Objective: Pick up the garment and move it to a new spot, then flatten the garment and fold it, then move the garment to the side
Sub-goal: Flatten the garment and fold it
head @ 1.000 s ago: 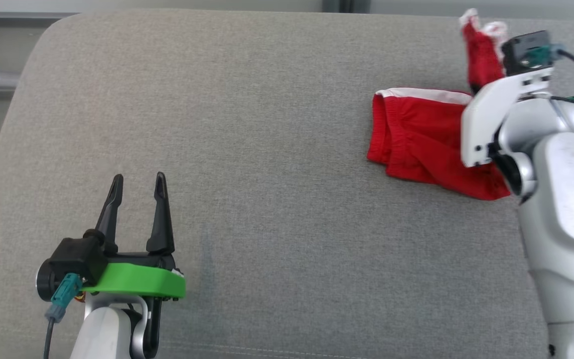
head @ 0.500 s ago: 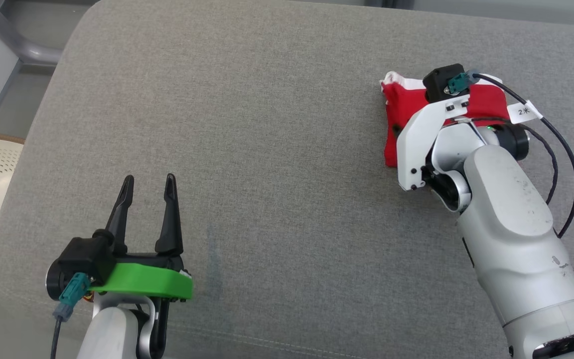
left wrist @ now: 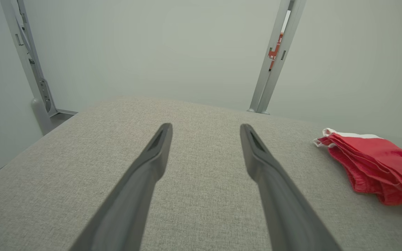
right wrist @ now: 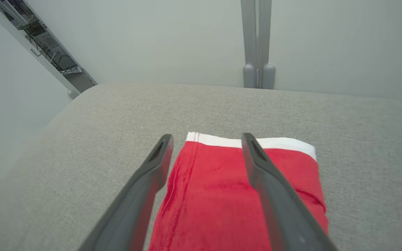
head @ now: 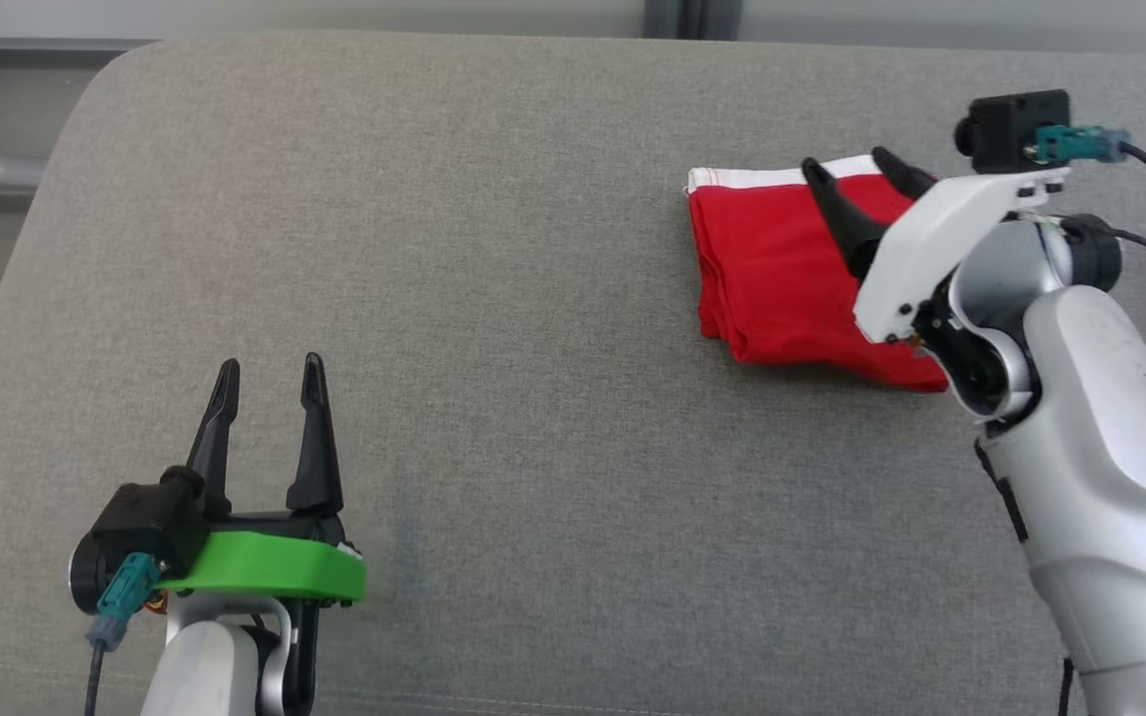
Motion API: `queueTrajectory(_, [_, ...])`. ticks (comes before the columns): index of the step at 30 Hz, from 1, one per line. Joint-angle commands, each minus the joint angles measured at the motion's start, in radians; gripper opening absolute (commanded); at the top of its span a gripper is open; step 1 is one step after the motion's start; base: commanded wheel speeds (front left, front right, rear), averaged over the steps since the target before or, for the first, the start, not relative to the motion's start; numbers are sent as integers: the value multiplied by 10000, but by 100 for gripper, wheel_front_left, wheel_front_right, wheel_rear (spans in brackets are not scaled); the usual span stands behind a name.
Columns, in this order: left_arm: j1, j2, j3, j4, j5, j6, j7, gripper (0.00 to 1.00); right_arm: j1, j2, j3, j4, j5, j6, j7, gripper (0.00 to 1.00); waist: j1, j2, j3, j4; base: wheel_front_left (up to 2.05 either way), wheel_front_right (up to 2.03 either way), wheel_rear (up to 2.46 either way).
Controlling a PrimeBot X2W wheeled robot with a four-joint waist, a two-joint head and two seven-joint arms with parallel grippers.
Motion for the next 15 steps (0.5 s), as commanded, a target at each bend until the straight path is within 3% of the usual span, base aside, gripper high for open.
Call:
queueTrajectory(1, [202,18,34,59,91,-47,-27,100,390,-216,-184,-225,-139,2,-344,100,0,0,-306,-359,0,0,0])
queueTrajectory(9, [211,21,184,419,-33,31,-25,100,2212,-732,-1412,-1124,-963,5,-2663,100,0,0,-833,-967,0,0,0])
queueTrajectory(15, [167,23,309,699,-25,19,-25,100,3307,-649,-1927,-1009,-1211,3,-4094,100,0,0,-1153,-1371,0,0,0])
